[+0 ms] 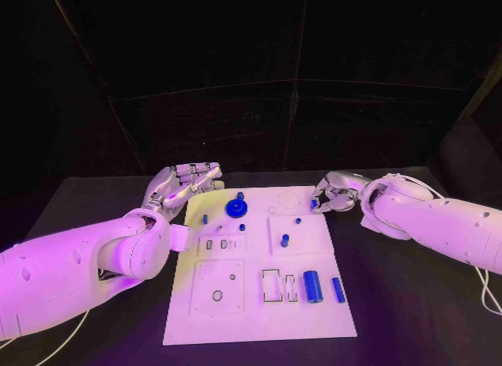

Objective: Assemble the parts on the task board

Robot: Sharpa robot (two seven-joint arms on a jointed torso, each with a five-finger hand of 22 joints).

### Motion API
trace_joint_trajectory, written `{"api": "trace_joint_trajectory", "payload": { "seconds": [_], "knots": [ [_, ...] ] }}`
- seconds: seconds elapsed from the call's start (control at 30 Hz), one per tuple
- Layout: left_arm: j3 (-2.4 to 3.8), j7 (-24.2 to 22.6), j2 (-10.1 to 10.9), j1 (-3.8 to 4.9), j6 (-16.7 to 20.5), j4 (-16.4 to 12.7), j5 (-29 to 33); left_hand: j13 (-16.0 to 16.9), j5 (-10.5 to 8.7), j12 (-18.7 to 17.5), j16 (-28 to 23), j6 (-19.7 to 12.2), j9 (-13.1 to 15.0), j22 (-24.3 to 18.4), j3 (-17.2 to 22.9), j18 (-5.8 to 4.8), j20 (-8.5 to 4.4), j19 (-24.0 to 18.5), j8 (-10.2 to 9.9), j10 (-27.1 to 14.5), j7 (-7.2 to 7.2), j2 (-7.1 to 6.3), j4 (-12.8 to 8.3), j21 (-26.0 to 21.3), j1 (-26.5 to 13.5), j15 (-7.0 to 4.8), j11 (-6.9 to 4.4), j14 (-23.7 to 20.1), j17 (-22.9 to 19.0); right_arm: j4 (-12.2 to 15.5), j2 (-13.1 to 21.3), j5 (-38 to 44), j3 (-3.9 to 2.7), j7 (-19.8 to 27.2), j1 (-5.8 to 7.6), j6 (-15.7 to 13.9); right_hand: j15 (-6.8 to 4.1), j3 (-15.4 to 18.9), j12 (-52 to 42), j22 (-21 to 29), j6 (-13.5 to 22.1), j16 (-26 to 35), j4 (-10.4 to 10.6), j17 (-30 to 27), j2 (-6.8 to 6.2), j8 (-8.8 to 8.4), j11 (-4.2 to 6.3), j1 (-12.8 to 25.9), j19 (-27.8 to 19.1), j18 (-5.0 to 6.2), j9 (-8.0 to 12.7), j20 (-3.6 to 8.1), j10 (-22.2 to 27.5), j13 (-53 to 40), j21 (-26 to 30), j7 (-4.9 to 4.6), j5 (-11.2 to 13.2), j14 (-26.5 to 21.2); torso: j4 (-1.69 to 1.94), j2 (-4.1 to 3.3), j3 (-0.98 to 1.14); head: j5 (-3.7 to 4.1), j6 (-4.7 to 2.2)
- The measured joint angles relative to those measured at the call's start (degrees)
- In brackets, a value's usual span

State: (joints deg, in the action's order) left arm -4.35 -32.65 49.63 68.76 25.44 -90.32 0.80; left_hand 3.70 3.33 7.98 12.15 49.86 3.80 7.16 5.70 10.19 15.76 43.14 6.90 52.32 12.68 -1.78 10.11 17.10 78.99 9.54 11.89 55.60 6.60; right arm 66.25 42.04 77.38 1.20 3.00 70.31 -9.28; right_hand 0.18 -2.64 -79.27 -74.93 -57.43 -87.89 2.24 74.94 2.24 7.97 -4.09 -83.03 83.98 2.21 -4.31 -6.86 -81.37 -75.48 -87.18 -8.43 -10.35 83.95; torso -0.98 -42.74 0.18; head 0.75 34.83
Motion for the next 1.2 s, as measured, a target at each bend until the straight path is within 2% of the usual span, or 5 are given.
{"api": "trace_joint_trajectory", "payload": {
  "seconds": [0.37,0.57,0.8,0.97,1.2],
  "knots": [
    [0.00,0.0,0.2,0.00,0.0,-0.1,0.0,0.0,0.00,0.0,0.0,0.0,0.0,0.0,0.0,0.00,0.00,0.0,0.0,0.0,0.00,0.00,0.0,0.0,0.0,0.00,0.00,0.0,0.0,1.6,0.7,0.0,0.00,0.0,-0.05,-3.0,-0.51,-2.3,-0.2,0.0,-1.9,0.0,-0.4,0.0,1.05,0.40,0.23,-0.3,0.0,-0.01,0.2,0.43,-0.2,-0.5,-0.4,0.52,0.2,0.1,0.00,0.00,0.00,-0.07,0.03],
    [0.00,0.0,0.4,0.00,0.0,-0.2,0.0,0.0,0.00,0.0,0.0,0.0,0.0,0.0,0.0,0.00,0.00,0.0,0.0,0.0,0.00,0.00,0.0,0.0,0.0,0.00,0.00,0.0,0.0,5.3,1.8,-0.1,0.00,-0.3,-0.06,-7.0,-0.82,-2.8,-0.6,0.0,-2.1,0.0,-0.3,0.0,1.28,0.61,0.44,-0.1,0.0,0.00,0.2,0.85,-0.4,-0.5,-0.4,0.47,-0.3,0.0,0.00,0.04,-0.02,-0.08,-0.04],
    [0.00,0.0,1.0,0.04,0.0,-0.6,0.0,0.0,0.00,0.0,0.0,0.0,0.0,0.0,0.0,0.00,0.00,0.0,0.0,0.0,0.00,0.00,0.0,0.0,0.0,0.00,0.00,0.0,0.0,12.1,2.8,-0.5,-0.01,-3.7,-0.02,-10.9,-1.05,-3.5,-0.6,0.0,-2.1,0.0,0.2,0.0,2.04,0.55,0.64,0.7,0.1,0.00,0.1,1.18,-0.6,-0.5,-0.4,0.47,-1.3,0.2,-0.07,0.17,-0.13,-0.26,-0.19],
    [0.00,0.0,1.0,0.09,0.0,-0.5,0.0,0.0,0.00,0.0,0.0,0.0,0.0,0.0,0.0,0.00,0.00,0.0,0.0,0.0,0.00,0.00,0.0,0.0,0.0,0.00,0.00,0.0,0.0,16.3,0.4,-0.3,-0.02,-8.5,0.00,-12.5,-1.22,-3.9,-0.4,0.0,-2.1,0.0,-0.2,0.0,2.35,0.44,0.95,1.0,0.0,-0.01,0.1,1.26,-0.5,-0.5,-0.4,0.44,-2.7,0.0,-0.13,0.47,-0.26,-0.68,0.04],
    [0.00,0.0,1.0,0.18,0.0,-0.1,0.0,0.0,0.00,0.0,0.0,0.0,0.0,0.0,0.0,0.00,0.00,0.0,0.0,0.0,0.00,0.00,0.0,0.0,0.0,0.00,0.00,0.0,0.0,18.6,-5.0,1.1,0.04,-14.2,0.01,-12.8,-1.22,-3.9,-0.3,0.0,-2.1,0.0,-0.2,0.0,2.47,0.10,0.95,1.2,0.0,0.00,0.1,1.26,-0.5,-0.5,-0.4,0.44,-2.7,0.0,-0.03,0.83,-0.41,-2.04,0.90]
  ]
}}
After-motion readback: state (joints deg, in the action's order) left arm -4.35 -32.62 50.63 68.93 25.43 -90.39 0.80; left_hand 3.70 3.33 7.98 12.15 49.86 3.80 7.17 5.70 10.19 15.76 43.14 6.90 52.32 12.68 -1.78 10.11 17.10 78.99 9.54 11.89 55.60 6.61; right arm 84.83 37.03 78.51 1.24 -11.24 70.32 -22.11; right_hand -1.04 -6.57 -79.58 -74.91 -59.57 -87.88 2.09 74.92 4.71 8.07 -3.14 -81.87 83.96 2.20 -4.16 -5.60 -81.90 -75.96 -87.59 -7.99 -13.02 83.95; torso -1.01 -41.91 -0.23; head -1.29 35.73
